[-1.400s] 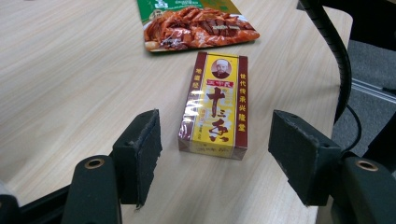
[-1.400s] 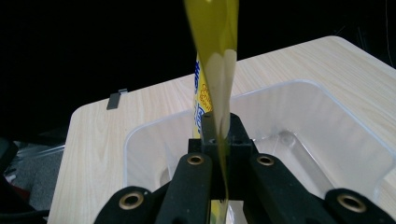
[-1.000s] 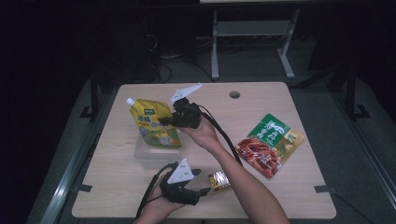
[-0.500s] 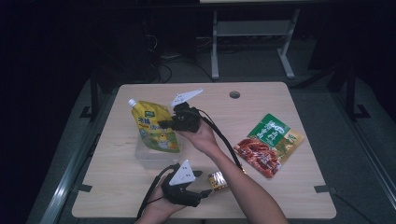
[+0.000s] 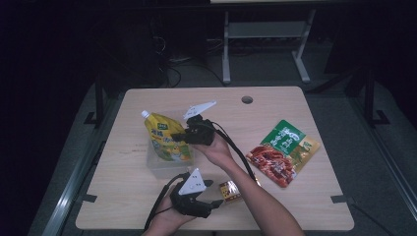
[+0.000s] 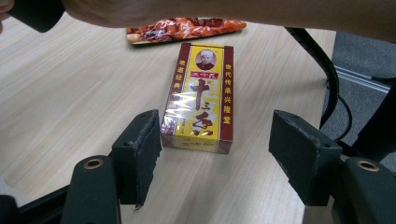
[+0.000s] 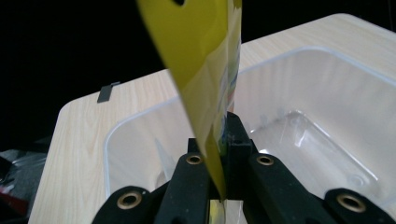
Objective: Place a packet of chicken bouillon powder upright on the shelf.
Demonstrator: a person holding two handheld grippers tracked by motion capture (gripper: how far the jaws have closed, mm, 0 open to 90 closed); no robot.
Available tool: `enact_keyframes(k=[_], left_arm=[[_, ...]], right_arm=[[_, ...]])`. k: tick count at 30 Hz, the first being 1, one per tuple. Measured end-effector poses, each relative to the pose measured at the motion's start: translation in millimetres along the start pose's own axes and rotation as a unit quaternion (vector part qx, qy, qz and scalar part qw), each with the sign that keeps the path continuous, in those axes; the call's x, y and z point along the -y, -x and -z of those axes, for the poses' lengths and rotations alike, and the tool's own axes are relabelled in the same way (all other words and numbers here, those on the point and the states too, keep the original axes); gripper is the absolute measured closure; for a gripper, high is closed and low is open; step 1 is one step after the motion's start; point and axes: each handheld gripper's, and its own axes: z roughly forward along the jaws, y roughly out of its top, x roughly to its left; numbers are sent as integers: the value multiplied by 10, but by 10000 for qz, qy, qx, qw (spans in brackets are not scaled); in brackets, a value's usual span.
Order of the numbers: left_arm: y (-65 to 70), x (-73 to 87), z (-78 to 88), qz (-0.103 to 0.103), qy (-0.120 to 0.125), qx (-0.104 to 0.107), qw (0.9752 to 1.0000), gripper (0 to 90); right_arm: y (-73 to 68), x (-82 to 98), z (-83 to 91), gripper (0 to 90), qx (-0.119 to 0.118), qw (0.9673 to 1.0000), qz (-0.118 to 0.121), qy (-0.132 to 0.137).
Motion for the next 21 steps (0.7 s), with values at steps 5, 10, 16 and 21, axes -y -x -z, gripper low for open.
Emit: enact_keyframes(k=[5,10,16,21], left_arm=[[-3,4,-7,7,-16,-8,10000,335],[-5,7,-6,-2,-45,-3,10000,336],[4,10,-13,-13,-68,9,10000,336],[6,12,-6,-13,-48,12,10000,336]], right_arm=[[35,75,30,891,-35,10000,-47,-76],[2,88,33,892,-7,10000,-19,-53],[-44,96,26,894,110,9998,-154,-19],[-74,98,18,894,261,9992,-290,2]])
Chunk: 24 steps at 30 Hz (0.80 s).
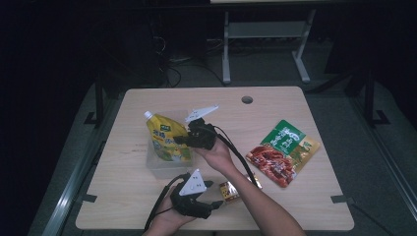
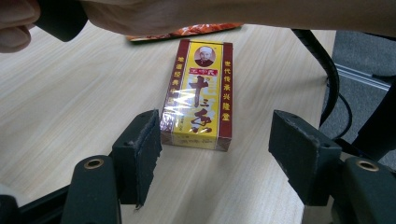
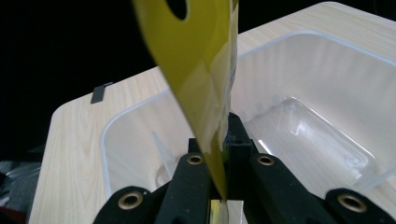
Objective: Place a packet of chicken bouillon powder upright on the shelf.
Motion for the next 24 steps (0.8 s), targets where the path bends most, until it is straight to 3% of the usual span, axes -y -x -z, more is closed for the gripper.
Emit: enact_keyframes(k=[11,19,20,24], left_arm=[[-24,10,18,24,3,-14,10000,336],[-50,11,14,-7,-17,-36,10000,325],[-58,6,11,-15,-27,-62,10000,314],[-59,-3,2,4,9,-64,10000,299]], right_arm=[[-51,0,-56,886,60,9999,-105,58],[26,-2,12,699,227,9997,-98,-41],[39,-6,54,643,250,9996,-78,-68],[55,-3,190,573,223,9996,-135,-73]])
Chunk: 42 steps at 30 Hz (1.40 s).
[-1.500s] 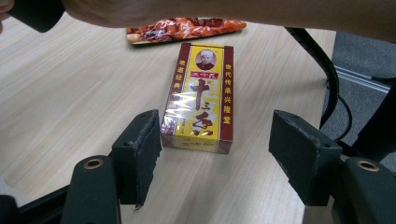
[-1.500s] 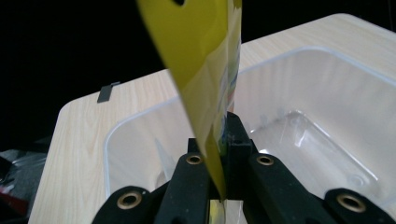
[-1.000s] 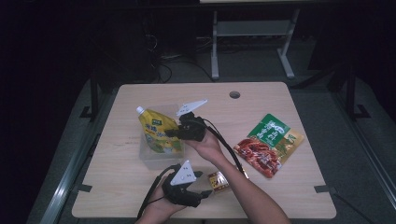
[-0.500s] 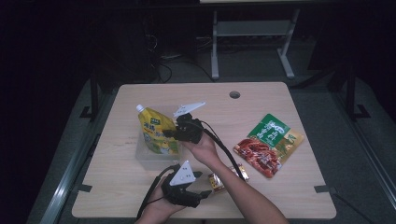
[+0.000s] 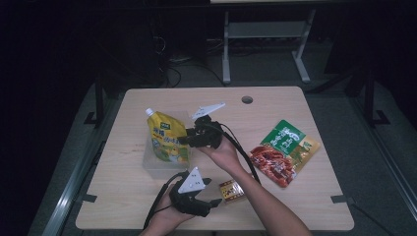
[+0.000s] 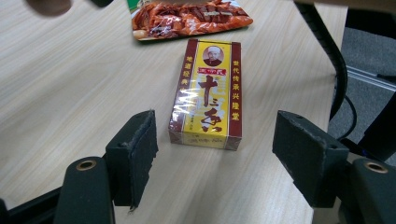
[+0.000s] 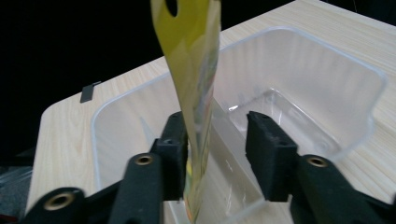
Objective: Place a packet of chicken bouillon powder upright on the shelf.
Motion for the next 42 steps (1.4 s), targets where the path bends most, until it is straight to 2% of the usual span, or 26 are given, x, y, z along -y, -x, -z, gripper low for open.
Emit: enact_keyframes(k=[1,4,6,7,8,9,12,13,14,15,17,19,20,22,26,33,34,36,39,42], left_arm=[[0,0,0,0,0,0,10000,294],[-2,-8,-14,54,11,11,10000,281],[-8,-18,-27,-9,-8,10,10000,270],[-8,-18,-27,-9,-8,10,10000,267],[-3,-26,-49,-25,-34,16,10000,263],[-3,-26,-49,-25,-34,16,10000,260],[-2,-49,-116,-134,-177,48,9997,250],[-2,-49,-116,-134,-177,48,9997,247],[3,-60,-164,-175,-238,57,9995,243],[3,-60,-164,-175,-238,57,9995,242],[11,-74,-234,-269,-345,11,9990,239],[10,-77,-253,-320,-400,13,9987,237],[5,-80,-292,-343,-473,-5,9983,224],[13,-77,-337,-323,-506,8,9982,209],[8,-79,-401,-442,-630,18,9970,202],[17,-99,-491,-480,-711,57,9963,201],[23,-105,-514,-516,-741,58,9959,201],[28,-106,-529,-536,-764,50,9956,201],[25,-113,-570,-610,-863,48,9944,202],[25,-115,-592,-600,-866,41,9944,202]], right_arm=[[0,0,0,573,0,10000,0,0],[25,30,148,535,-3,10000,-19,33],[42,68,259,510,46,10000,-24,27],[42,68,259,510,46,10000,-24,27],[63,107,351,495,65,10000,-58,20],[63,107,351,495,65,10000,-58,20],[106,192,543,460,149,9998,-132,-48],[106,192,543,460,149,9998,-132,-48],[129,242,643,449,197,9996,-177,-66],[129,242,643,449,197,9996,-177,-66],[165,327,783,427,302,9993,-193,-98],[176,356,829,425,339,9991,-219,-98],[197,423,924,423,384,9988,-282,-70],[225,491,1002,420,415,9986,-307,-60],[271,629,1129,409,426,9980,-461,-38],[311,811,1283,383,531,9970,-565,-76],[319,861,1338,372,547,9962,-667,-88],[331,888,1364,372,545,9963,-653,-72],[331,1009,1469,366,674,9953,-685,-87],[333,1052,1495,362,704,9947,-740,-126]])
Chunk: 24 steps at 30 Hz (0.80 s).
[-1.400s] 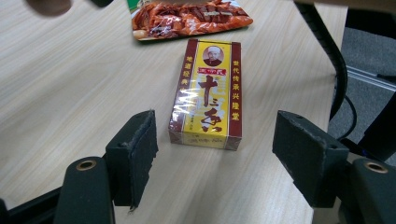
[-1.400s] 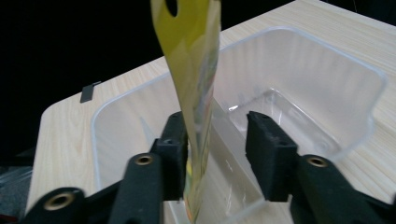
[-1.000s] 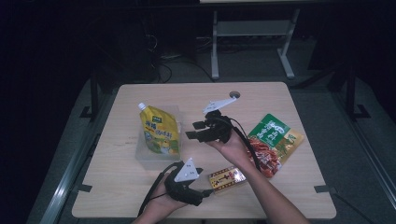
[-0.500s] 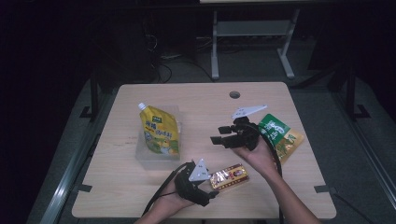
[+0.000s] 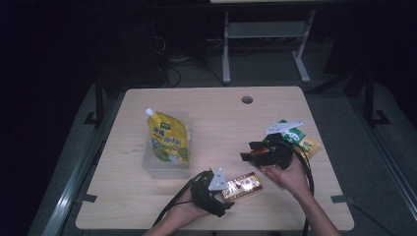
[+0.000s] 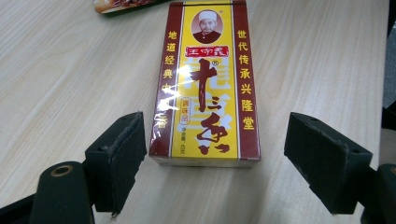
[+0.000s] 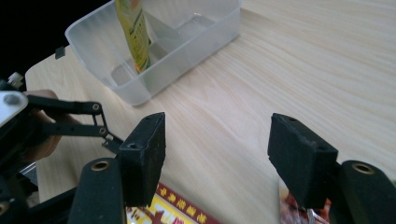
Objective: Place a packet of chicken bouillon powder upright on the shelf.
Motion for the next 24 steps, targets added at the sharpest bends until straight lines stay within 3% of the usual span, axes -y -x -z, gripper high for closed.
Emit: enact_keyframes(k=[11,14,24], left_arm=[[1,-25,-94,1,-225,-74,9997,204],[-11,-33,-95,-141,-391,-101,9991,218],[-10,-38,-143,-149,-494,-105,9986,274]], right_arm=[[4,276,61,340,141,9997,-87,-195],[20,367,80,334,180,9995,-161,-219],[40,525,108,324,252,9988,-324,-278]])
